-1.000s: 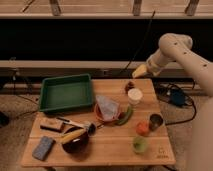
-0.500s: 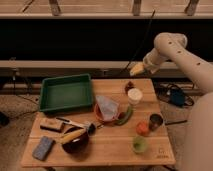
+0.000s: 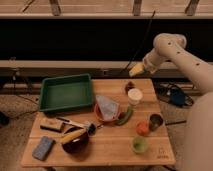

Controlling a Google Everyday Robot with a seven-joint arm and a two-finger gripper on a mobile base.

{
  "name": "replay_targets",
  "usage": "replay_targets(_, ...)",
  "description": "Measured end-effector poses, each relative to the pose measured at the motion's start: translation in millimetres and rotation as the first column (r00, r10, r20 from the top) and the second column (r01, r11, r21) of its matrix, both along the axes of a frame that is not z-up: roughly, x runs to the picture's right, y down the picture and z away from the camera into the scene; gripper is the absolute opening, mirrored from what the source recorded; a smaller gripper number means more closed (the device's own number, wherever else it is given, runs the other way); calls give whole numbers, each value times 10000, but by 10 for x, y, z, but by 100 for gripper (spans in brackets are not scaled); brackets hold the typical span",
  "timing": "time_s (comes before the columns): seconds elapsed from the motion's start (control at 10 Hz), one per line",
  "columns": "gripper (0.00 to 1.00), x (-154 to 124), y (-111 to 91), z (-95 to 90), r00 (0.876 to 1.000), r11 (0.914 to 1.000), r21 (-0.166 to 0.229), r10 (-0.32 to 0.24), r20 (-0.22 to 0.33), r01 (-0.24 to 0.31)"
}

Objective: Place grapes in table surface

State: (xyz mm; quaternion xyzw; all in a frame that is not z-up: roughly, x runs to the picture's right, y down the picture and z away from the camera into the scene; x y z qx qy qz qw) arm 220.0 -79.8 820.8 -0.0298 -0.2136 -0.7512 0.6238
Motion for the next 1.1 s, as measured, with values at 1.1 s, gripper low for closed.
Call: replay_targets(1.1, 80, -262, 502, 1081, 9981, 9969, -778, 84, -607, -131)
